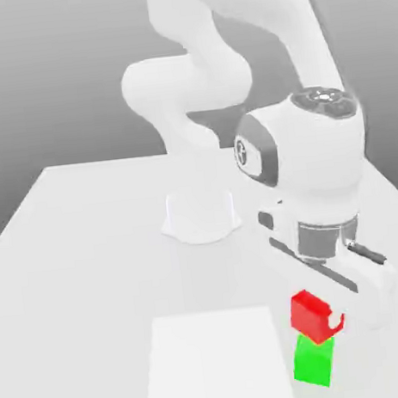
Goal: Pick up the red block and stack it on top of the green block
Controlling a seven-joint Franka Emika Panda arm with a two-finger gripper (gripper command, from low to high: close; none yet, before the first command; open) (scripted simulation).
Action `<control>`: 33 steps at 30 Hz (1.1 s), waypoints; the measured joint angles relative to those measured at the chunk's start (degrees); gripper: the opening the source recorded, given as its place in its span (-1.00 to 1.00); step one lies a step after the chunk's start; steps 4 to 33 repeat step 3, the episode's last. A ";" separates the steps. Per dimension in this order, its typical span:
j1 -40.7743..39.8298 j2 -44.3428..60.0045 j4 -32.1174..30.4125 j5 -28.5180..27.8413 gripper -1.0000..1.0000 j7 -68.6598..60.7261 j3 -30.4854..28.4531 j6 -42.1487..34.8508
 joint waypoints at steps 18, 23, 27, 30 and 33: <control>0.00 0.00 0.00 0.00 1.00 0.00 0.00 0.00; 0.00 0.00 0.00 0.00 1.00 0.00 0.00 0.00; 0.00 0.00 0.00 0.00 1.00 0.00 0.00 0.00; 0.00 0.00 0.00 0.00 1.00 0.00 0.00 0.00; 0.00 0.00 0.00 0.00 1.00 0.00 0.00 0.00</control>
